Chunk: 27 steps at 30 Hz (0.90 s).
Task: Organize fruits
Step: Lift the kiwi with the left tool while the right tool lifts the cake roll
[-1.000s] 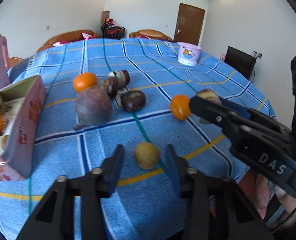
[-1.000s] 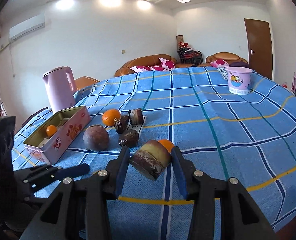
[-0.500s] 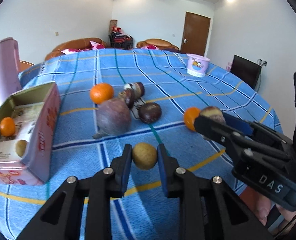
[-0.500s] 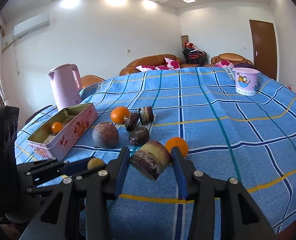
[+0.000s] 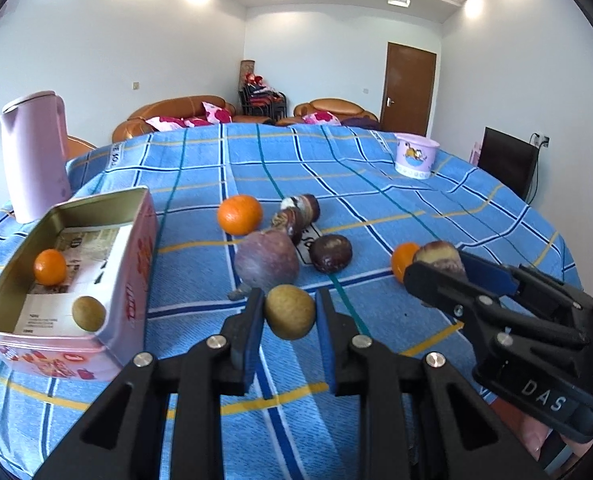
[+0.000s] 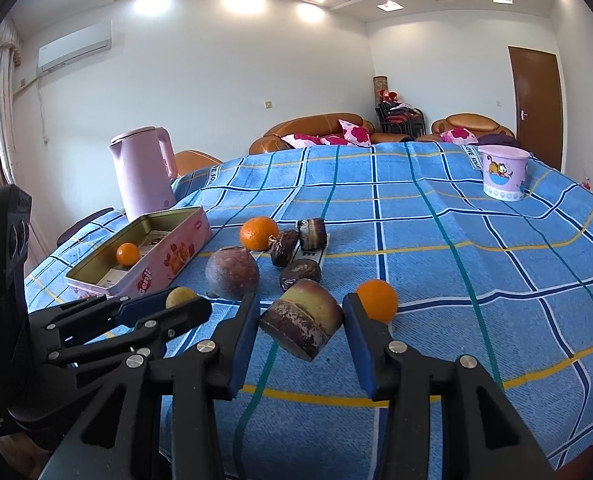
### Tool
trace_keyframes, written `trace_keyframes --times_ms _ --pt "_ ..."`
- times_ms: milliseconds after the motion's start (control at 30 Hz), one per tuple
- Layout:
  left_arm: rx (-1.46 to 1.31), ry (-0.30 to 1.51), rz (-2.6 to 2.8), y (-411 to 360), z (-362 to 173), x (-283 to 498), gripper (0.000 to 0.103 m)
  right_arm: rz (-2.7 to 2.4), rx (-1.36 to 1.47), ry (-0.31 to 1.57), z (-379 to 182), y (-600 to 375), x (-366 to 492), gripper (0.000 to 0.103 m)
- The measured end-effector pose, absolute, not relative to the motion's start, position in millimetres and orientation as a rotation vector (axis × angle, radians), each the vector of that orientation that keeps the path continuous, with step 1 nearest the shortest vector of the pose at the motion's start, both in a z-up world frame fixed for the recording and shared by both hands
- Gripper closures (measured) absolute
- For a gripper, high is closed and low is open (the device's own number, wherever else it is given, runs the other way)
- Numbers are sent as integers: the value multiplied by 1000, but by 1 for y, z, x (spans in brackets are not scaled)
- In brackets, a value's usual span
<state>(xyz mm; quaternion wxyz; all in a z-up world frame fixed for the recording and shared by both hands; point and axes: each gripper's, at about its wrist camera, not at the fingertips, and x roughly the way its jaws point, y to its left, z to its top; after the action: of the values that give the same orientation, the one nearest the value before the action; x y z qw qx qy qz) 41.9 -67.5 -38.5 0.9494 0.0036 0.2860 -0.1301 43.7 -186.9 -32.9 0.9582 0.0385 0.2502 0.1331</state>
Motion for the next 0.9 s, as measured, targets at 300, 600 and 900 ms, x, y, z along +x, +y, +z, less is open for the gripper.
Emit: trace_keyframes --times_ms 300,600,900 --pt "14 540 -231 -62 -30 35 76 290 66 485 -26 -180 38 58" --pt "18 501 -206 -56 -22 29 76 308 53 458 -18 -172 33 58" --pt "28 469 -187 -55 -15 24 76 321 43 433 -11 -168 27 58"
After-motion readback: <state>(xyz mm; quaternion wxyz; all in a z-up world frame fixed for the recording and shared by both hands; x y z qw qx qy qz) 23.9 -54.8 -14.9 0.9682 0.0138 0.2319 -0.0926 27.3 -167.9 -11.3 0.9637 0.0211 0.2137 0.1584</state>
